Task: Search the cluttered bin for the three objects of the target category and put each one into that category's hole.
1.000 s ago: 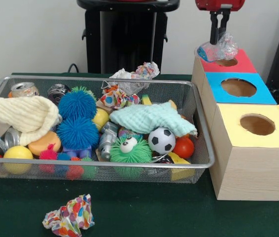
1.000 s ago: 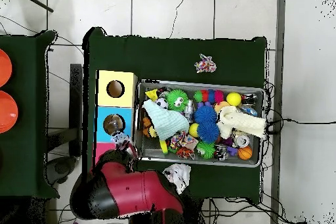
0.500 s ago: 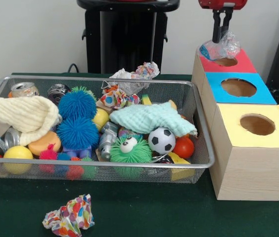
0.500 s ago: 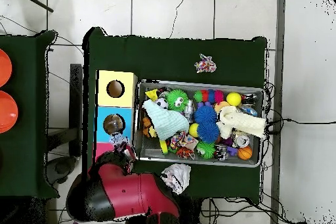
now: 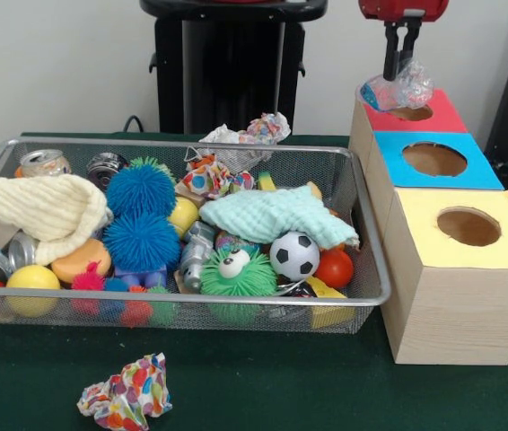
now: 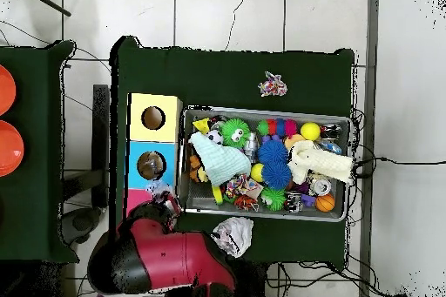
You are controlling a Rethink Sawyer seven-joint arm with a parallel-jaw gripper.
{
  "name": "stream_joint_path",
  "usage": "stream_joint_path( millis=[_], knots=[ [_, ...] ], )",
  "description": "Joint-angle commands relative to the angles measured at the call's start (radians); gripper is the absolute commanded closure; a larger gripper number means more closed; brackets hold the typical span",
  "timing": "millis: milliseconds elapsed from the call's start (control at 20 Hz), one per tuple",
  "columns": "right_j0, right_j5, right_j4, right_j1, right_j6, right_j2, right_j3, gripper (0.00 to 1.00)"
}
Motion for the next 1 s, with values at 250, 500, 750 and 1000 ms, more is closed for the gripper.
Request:
stream_joint_path(
  millis=[250, 500, 750, 1000],
  knots=[
    [0.033, 0.090, 0.055, 0.051, 0.222, -0.038, -0.049, 1.00],
    [0.040, 0.085, 0.063, 0.058, 0.222, -0.049, -0.049, 1.00],
    [0.053, 0.079, 0.069, 0.067, 0.224, -0.058, -0.054, 1.00],
    [0.062, 0.078, 0.077, 0.075, 0.223, -0.063, -0.061, 1.00]
  ],
)
